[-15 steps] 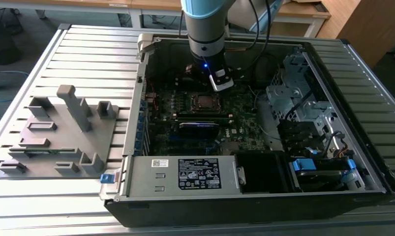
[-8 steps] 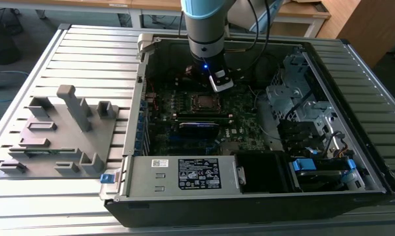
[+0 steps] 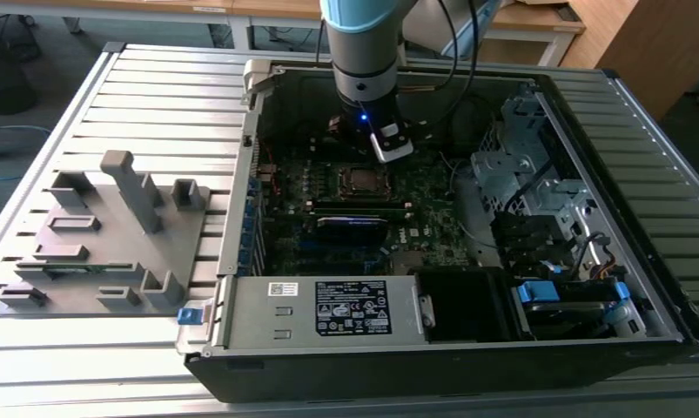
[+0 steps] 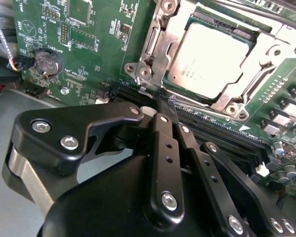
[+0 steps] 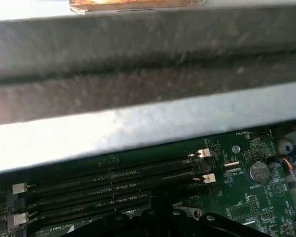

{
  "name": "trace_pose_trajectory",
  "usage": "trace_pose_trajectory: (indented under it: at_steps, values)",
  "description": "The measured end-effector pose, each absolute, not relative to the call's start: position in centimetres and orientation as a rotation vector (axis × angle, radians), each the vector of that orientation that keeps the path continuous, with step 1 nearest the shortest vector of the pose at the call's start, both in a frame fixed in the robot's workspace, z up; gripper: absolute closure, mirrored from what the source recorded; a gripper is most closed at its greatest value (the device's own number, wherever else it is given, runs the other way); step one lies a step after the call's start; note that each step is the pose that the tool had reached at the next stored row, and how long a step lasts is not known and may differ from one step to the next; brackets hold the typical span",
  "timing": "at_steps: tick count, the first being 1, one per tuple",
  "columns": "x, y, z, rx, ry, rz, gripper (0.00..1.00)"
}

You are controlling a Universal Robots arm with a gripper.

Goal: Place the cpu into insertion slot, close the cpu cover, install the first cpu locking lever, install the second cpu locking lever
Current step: 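Install the first cpu locking lever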

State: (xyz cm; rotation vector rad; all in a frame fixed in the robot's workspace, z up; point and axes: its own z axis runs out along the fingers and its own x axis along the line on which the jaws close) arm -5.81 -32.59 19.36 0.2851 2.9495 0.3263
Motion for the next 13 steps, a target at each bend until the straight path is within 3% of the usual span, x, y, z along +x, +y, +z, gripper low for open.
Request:
trace_pose_trajectory:
  at_steps: [13]
  values:
    - [-5.82,-32.28,19.81,0.303,2.947,0.325,0.9]
